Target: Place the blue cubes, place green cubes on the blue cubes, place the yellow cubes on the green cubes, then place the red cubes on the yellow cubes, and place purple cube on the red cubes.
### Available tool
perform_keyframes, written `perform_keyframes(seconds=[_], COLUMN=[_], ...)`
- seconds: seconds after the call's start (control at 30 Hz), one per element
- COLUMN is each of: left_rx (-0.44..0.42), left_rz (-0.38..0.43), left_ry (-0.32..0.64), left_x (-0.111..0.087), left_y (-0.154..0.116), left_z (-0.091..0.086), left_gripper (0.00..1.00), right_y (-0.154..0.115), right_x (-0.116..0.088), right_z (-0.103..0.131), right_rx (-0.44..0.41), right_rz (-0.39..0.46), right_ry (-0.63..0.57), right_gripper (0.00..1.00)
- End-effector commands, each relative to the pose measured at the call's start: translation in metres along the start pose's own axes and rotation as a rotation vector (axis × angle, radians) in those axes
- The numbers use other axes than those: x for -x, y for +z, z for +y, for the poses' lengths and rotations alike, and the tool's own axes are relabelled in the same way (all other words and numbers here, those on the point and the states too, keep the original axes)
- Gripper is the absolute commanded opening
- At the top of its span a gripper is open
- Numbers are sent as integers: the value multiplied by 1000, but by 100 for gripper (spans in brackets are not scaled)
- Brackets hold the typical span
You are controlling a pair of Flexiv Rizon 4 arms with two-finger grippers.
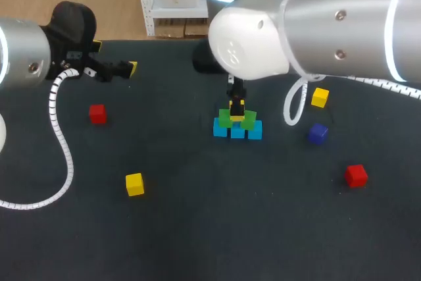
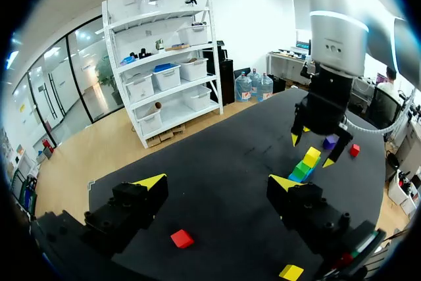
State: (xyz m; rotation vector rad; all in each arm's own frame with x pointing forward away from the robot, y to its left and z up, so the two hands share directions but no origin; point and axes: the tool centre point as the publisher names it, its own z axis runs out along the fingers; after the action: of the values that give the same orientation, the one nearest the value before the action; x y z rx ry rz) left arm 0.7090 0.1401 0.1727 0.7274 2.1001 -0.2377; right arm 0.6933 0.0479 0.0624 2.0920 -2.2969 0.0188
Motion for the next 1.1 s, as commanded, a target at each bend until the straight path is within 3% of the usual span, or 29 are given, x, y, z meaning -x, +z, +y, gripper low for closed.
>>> perform_keyframes(seconds=[0.03,0.33,0.6,1.1], left_rx=[-7,-7,-7,-7], left_rz=[-3,-3,-3,-3], left_ry=[1,1,1,1], left_x=[-1,-1,-1,-1], left_y=[0,0,0,0], left_z=[2,2,2,2], left_gripper=[100,100,100,100], right_y=[-6,-6,13,29], right_x=[-22,-76,-120,-167], right_z=[-4,-22,-41,-70], right_rx=[-10,-6,21,44], right_rz=[-28,-51,-29,1], right_ry=[36,171,312,434], right_gripper=[100,100,100,100])
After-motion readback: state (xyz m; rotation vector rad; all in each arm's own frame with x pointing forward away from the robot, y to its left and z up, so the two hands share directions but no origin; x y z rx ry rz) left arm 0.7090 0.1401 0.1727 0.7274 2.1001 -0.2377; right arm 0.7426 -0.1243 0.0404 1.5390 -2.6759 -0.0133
